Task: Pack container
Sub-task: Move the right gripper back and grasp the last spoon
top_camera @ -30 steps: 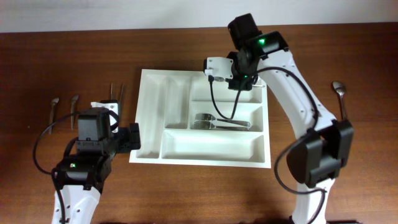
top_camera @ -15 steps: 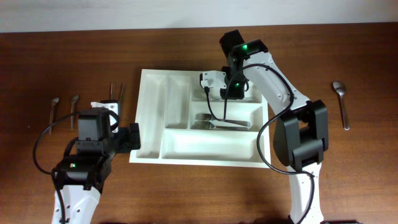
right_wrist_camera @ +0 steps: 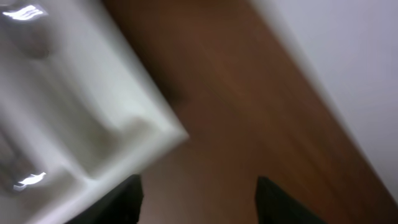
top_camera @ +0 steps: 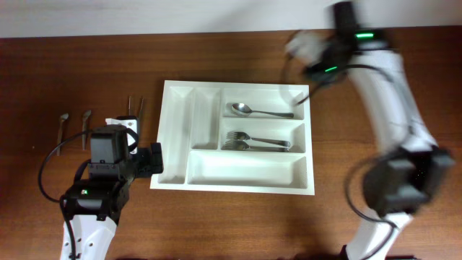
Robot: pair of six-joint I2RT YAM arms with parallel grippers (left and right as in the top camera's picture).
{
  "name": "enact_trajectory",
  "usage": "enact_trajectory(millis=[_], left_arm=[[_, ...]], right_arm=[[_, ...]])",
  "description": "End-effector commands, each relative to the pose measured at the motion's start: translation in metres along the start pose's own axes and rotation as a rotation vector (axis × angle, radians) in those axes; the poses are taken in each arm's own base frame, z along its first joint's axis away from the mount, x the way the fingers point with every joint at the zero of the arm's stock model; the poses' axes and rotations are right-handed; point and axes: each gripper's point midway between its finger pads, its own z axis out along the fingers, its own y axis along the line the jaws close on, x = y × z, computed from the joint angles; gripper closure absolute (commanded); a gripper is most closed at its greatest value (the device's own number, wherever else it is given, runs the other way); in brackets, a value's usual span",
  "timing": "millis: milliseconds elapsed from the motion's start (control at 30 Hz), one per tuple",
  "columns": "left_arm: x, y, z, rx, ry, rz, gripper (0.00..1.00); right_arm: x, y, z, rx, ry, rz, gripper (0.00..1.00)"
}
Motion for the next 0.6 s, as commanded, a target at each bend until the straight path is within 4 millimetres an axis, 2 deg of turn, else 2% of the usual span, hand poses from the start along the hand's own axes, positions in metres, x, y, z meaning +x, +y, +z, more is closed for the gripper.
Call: enact_trajectory(millis=[0,33,67,167,200,333,433,567], left_arm=[[-0.006,-0.003,-0.003,0.014,-0.014,-0.005,0.01],[-0.006,-0.003,-0.003,0.014,-0.014,-0.006,0.01],[-0.006,-0.003,-0.003,0.014,-0.014,-0.005,0.01],[-0.006,-0.003,-0.003,0.014,-0.014,-0.006,0.01],[-0.006,-0.003,-0.003,0.015,-0.014,-0.006,0.01],[-0.006,-0.005,-0.003,0.026,-0.013,-0.005,0.01],[-0.006,-0.008,-0.003,0.042,-0.012,-0.006,0.01],[-0.006,-0.008,-0.003,0.044,-0.012,-0.006,0.01]], right_arm=[[0.064,-0.079,-0.052,0.192,-0.024,0.454,0.40],[0.092,-0.097,-0.058,0.230,-0.016,0.570,0.39],[0.140,-0.117,-0.061,0.261,0.025,0.698,0.39],[0.184,-0.130,-0.055,0.272,0.072,0.776,0.40],[0.211,-0.132,-0.039,0.254,0.112,0.820,0.40],[0.240,-0.125,-0.003,0.190,0.177,0.866,0.41],[0.256,-0.114,0.027,0.133,0.223,0.887,0.43],[0.271,-0.103,0.053,0.083,0.267,0.906,0.44]])
